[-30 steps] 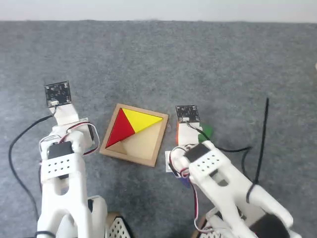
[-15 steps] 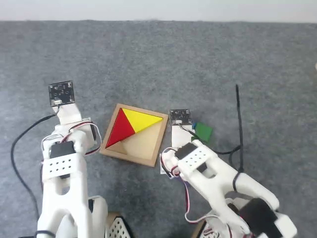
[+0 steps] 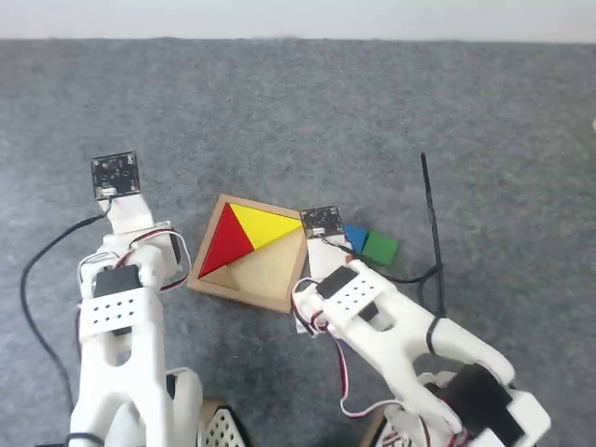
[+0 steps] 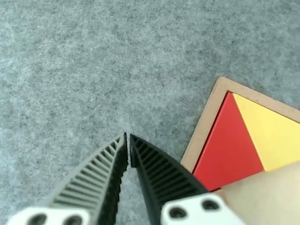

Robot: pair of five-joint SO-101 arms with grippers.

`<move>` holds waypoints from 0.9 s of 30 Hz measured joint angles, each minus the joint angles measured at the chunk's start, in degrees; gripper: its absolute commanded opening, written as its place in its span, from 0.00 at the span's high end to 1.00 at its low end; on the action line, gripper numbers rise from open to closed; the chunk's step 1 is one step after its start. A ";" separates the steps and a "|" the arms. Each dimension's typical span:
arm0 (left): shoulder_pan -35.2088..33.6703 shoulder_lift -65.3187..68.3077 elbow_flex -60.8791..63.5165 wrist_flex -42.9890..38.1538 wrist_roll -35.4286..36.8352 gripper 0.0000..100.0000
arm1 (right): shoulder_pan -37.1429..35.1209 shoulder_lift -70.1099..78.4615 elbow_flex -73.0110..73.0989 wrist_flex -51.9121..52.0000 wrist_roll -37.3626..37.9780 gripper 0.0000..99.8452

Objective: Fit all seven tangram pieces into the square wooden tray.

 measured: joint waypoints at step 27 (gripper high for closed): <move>0.00 0.00 0.70 0.00 -0.18 0.99 | -1.49 -5.36 5.71 -2.37 1.41 0.70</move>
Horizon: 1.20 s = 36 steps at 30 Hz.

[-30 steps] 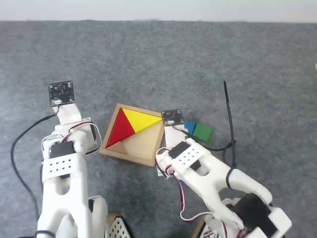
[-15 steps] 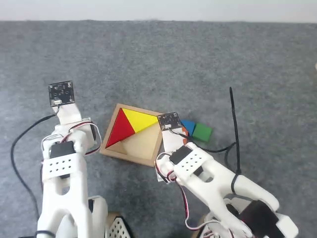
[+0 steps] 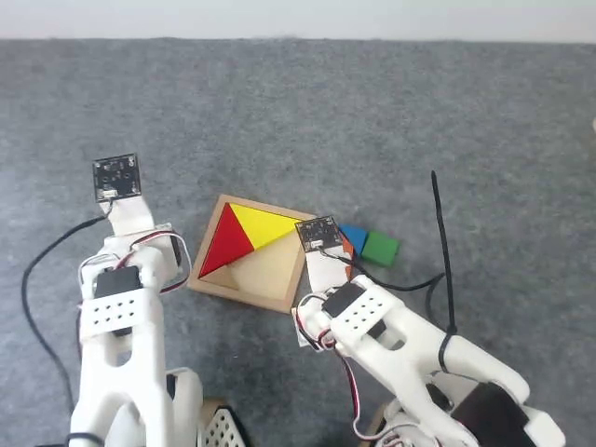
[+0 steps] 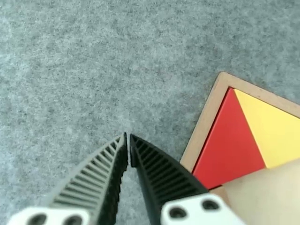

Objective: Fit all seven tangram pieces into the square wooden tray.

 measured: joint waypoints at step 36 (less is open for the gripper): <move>0.00 0.00 0.00 0.00 0.00 0.99 | 6.24 -0.18 -8.09 12.84 17.05 0.86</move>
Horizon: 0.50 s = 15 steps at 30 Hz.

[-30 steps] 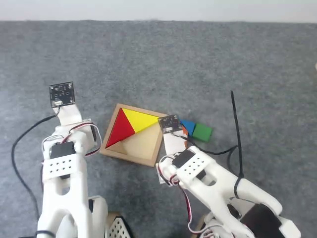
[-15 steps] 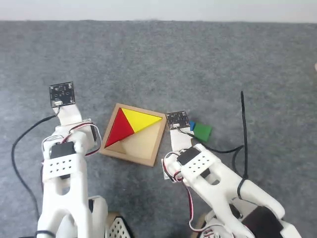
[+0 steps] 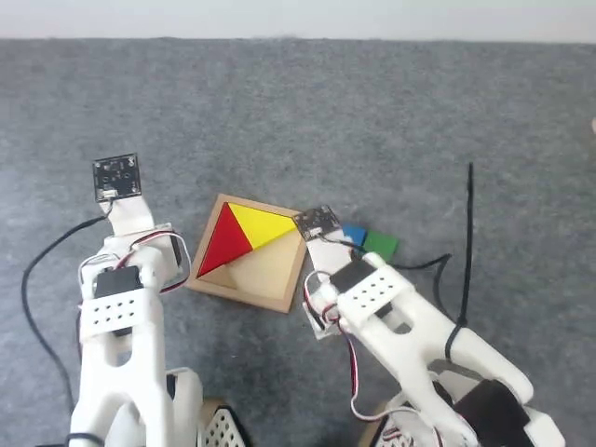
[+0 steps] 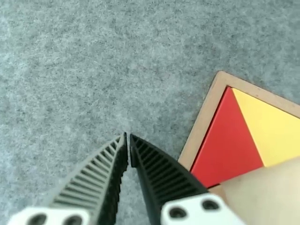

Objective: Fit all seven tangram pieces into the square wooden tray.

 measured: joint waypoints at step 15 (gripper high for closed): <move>-1.49 0.00 0.00 0.00 0.00 0.99 | -0.35 0.00 -9.58 -2.73 42.90 0.86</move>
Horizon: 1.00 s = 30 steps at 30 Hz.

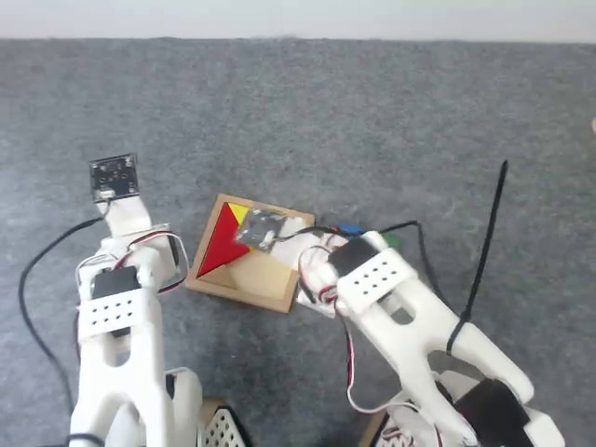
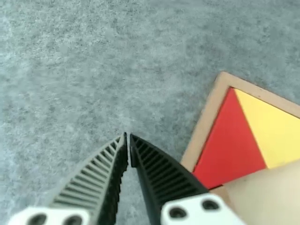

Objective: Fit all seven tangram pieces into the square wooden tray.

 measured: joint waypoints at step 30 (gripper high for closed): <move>-8.70 0.00 -0.09 0.00 0.00 0.99 | -11.43 23.21 -16.53 -3.69 18.64 0.65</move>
